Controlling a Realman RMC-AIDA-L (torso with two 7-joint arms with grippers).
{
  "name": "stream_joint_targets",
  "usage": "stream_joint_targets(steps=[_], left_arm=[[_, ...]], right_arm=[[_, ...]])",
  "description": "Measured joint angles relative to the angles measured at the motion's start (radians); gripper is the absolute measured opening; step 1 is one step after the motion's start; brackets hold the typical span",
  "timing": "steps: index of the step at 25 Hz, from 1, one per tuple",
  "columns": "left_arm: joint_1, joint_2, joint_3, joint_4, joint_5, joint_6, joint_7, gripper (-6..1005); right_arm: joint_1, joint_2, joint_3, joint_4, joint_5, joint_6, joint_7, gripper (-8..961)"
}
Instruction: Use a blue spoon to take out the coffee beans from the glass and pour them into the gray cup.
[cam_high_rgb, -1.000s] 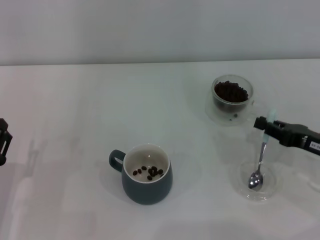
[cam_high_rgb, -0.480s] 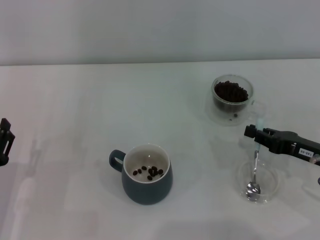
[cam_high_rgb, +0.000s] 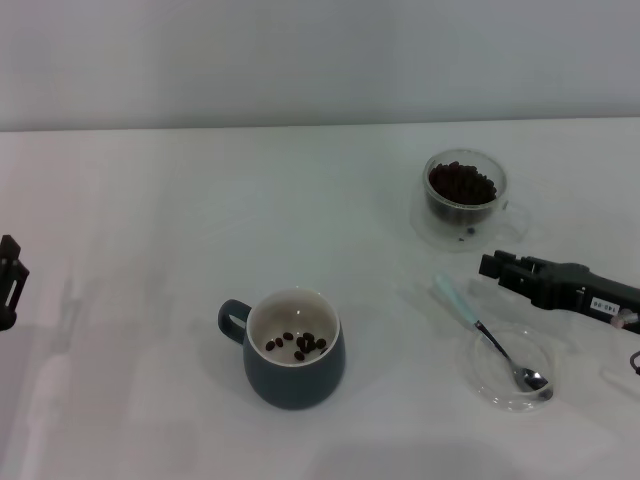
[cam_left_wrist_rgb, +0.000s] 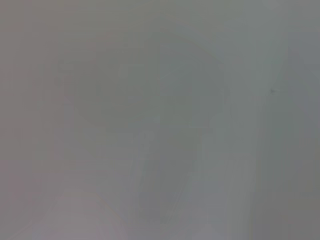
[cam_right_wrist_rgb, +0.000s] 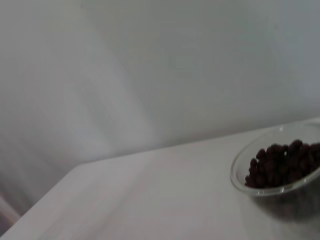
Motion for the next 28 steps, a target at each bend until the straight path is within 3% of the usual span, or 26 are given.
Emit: stream_joint_targets(steps=[4, 7, 9, 11, 13, 15, 19, 28], left_arm=[[0.004, 0.0, 0.0, 0.0, 0.0, 0.002, 0.0, 742], [0.008, 0.0, 0.0, 0.0, 0.0, 0.003, 0.0, 742], [0.01, 0.0, 0.0, 0.0, 0.0, 0.003, 0.0, 742], [0.013, 0.001, 0.0, 0.0, 0.0, 0.003, 0.0, 742], [0.013, 0.001, 0.0, -0.001, 0.0, 0.003, 0.0, 741], [0.008, 0.001, 0.0, -0.001, 0.001, 0.003, 0.0, 741], [0.004, 0.003, 0.0, -0.003, 0.006, 0.003, 0.0, 742], [0.003, 0.003, 0.0, -0.007, 0.007, -0.001, -0.056, 741]], right_arm=[[-0.003, 0.001, 0.068, -0.007, 0.008, -0.006, -0.071, 275], [-0.038, 0.017, 0.21, -0.047, 0.009, -0.01, -0.166, 347], [-0.073, 0.039, 0.318, -0.093, 0.01, -0.012, -0.27, 417], [-0.107, 0.078, 0.441, -0.136, 0.01, -0.012, -0.417, 487], [-0.12, 0.109, 0.552, -0.149, 0.01, -0.012, -0.567, 730], [-0.115, 0.126, 0.644, -0.117, 0.02, -0.025, -0.729, 767], [-0.095, 0.126, 0.671, -0.065, 0.071, -0.024, -0.861, 841], [-0.091, 0.128, 0.672, -0.028, 0.125, -0.03, -0.98, 839]])
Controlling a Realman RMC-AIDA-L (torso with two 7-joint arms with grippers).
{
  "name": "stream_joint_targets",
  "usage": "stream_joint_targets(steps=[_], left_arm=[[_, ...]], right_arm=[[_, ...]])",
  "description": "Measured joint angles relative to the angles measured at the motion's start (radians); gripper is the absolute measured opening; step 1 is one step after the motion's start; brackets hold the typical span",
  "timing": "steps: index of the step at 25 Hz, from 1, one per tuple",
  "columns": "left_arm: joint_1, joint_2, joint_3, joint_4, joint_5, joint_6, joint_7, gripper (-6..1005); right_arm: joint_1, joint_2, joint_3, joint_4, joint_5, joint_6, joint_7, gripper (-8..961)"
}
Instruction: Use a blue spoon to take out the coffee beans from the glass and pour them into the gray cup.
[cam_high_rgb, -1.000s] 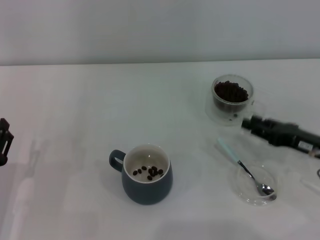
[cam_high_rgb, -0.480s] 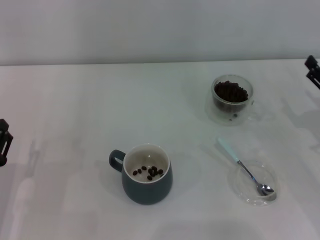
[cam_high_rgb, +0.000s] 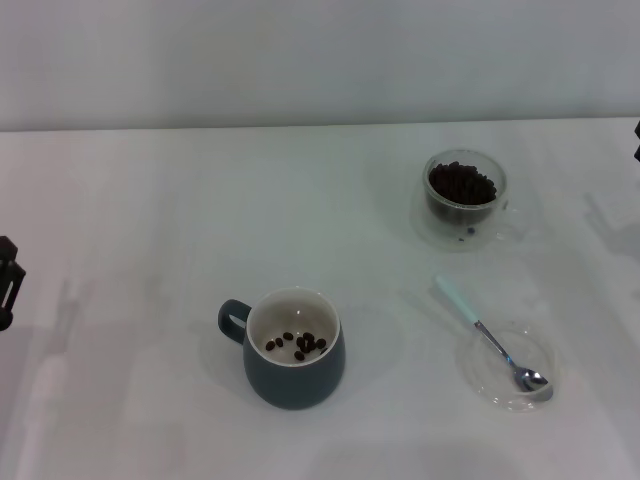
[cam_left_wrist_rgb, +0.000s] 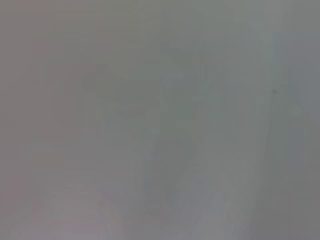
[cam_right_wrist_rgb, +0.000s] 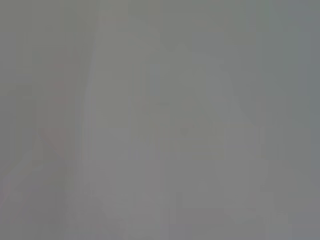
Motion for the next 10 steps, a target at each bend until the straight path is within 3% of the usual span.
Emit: stream_joint_targets(steps=[10], left_arm=[[-0.006, 0.0, 0.005, -0.018, 0.002, -0.004, -0.086, 741]], right_arm=[[0.003, 0.002, 0.001, 0.008, 0.002, 0.002, -0.001, 829]])
